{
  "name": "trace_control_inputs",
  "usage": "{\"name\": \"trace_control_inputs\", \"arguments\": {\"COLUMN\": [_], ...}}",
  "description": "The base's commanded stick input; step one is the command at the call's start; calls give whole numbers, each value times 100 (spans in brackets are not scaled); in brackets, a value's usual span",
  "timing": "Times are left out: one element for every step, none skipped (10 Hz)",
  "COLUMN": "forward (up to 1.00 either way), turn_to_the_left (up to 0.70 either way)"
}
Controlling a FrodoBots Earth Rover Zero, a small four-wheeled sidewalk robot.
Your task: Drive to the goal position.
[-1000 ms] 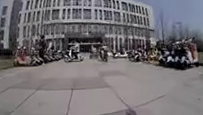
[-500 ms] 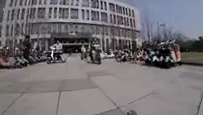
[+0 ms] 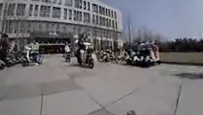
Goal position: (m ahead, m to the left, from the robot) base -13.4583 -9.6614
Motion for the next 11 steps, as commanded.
{"name": "trace_control_inputs", "arguments": {"forward": [0,0,0,0,0,0,0,0,0,0,0], "turn_to_the_left": [-82,-82,-82,-82,-82,-82,-82,-82,-82,-82,-82]}}
